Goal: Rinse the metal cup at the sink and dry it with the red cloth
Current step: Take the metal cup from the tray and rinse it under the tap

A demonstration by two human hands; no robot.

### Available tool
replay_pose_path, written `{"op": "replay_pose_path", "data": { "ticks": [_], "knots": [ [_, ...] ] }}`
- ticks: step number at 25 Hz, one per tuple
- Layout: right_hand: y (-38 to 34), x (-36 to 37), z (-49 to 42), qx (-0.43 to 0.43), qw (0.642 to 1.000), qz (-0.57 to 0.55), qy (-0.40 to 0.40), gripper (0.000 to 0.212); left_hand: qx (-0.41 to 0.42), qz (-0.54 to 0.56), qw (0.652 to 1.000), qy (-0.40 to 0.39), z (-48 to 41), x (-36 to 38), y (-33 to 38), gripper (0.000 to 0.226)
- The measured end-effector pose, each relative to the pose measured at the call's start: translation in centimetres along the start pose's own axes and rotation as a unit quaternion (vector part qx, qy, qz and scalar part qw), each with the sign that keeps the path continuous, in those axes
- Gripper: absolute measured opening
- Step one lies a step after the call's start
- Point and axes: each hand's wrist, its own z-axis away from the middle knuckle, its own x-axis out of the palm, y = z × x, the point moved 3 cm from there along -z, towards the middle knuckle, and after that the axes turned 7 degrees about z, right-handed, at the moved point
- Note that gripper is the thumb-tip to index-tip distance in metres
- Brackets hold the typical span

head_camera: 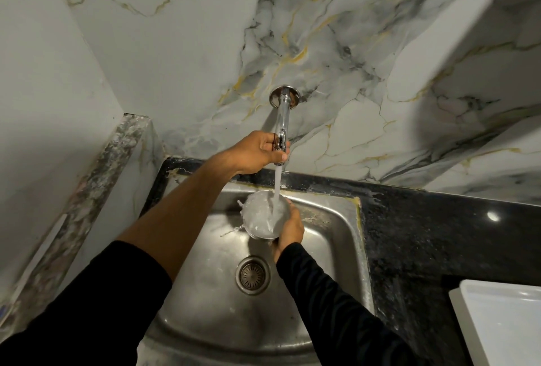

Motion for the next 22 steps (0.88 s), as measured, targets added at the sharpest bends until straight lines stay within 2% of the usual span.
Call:
{"op": "replay_pose_path", "data": {
  "ticks": [4,7,22],
  "knots": [
    [0.4,-1.5,-0.2,0.017,1.0,-0.015,0.019,0.039,0.0,0.003,1.0,0.002,0.0,0.1,0.0,0.023],
    [1.2,-1.4,0.1,0.024,1.0,-0.02,0.003,0.04,-0.003,0.007,1.0,0.004,0.0,0.2,-0.1,0.024],
    [0.8,-1.4,-0.9,-0.004,0.999,-0.033,0.002,0.032,-0.004,0.009,1.0,0.007,-0.1,0.2,-0.1,0.032]
  ]
}}
